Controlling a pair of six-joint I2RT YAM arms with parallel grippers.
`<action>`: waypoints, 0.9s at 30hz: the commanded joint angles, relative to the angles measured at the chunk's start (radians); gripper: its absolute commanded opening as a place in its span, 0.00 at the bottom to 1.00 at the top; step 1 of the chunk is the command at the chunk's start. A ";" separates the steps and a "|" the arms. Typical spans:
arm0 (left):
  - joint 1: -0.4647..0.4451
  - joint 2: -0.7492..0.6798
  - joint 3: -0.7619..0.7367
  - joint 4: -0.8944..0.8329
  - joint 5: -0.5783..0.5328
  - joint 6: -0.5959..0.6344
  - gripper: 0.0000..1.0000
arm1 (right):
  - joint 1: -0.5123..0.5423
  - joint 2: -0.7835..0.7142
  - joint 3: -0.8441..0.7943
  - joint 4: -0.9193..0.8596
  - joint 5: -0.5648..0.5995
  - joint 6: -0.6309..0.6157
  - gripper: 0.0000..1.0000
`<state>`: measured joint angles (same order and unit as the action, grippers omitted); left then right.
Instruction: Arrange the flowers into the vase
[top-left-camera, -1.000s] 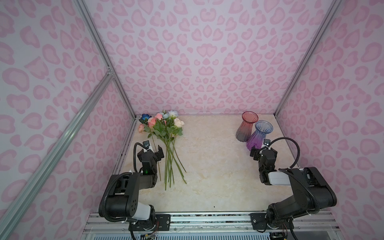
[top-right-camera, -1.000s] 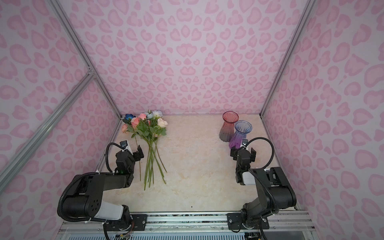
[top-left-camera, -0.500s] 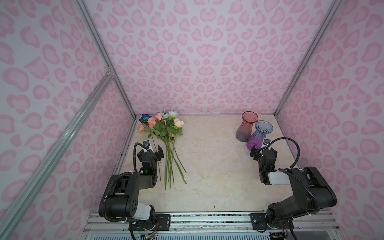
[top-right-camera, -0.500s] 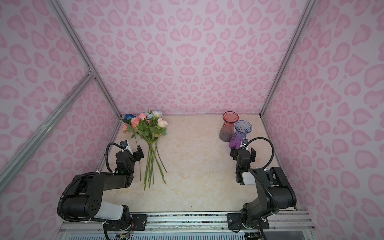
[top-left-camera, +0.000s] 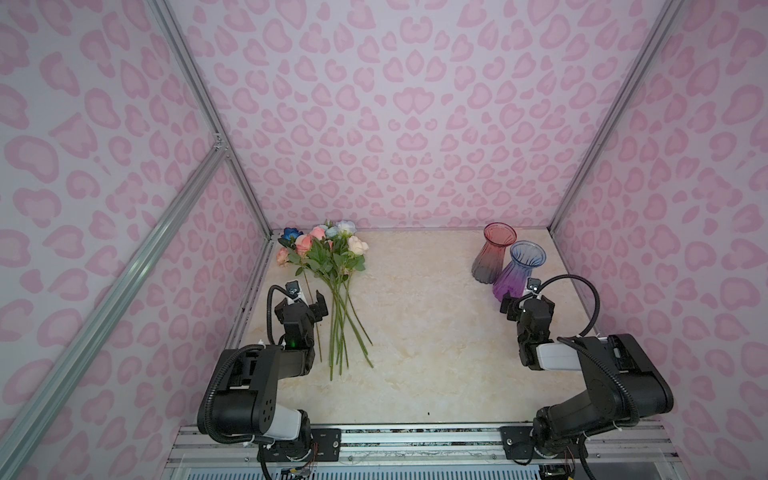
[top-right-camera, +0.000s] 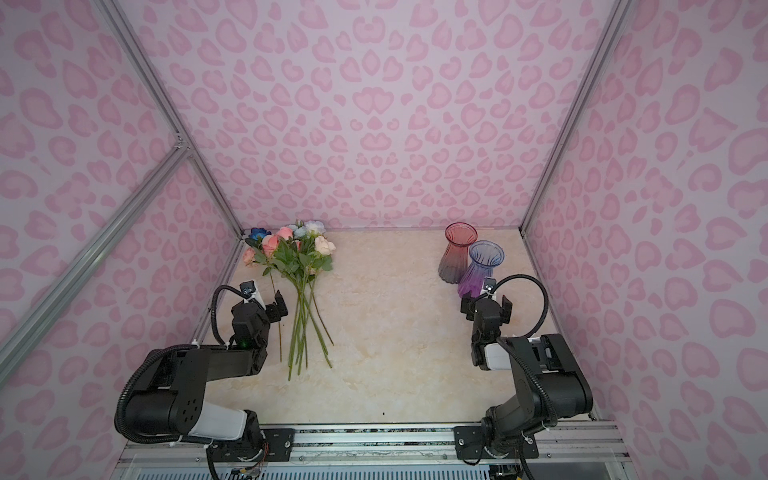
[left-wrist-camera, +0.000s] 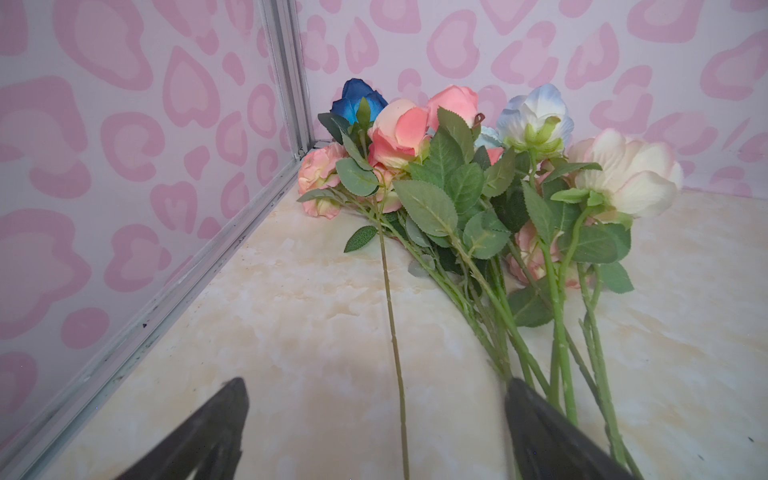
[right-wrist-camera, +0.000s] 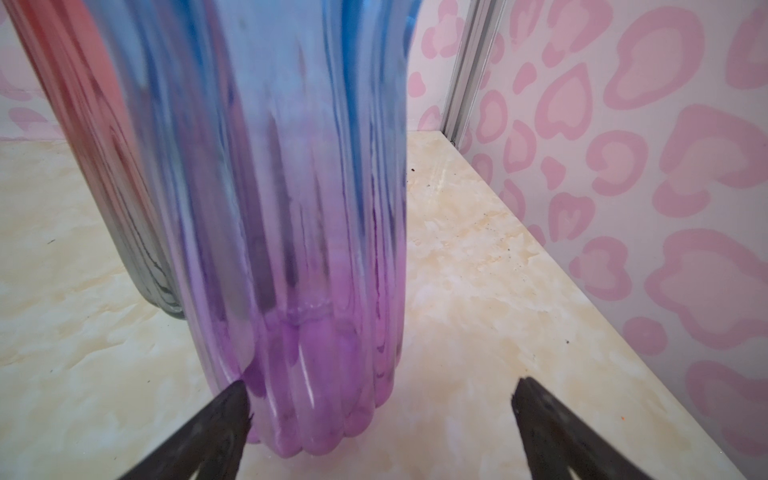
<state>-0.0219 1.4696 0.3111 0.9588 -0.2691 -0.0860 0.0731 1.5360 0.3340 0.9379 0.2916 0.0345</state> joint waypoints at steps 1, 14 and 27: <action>0.000 0.003 0.006 0.042 0.001 0.004 0.97 | 0.001 0.006 0.001 0.047 0.025 0.003 1.00; -0.002 -0.231 0.180 -0.389 0.024 0.040 0.97 | 0.021 -0.027 -0.018 0.063 0.076 -0.013 1.00; -0.002 -0.594 0.351 -0.641 0.355 -0.288 0.97 | 0.127 -0.354 0.356 -0.824 0.190 0.196 1.00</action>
<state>-0.0242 0.9142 0.6266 0.3908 -0.0956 -0.2470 0.2066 1.1973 0.6636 0.4389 0.5018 0.1246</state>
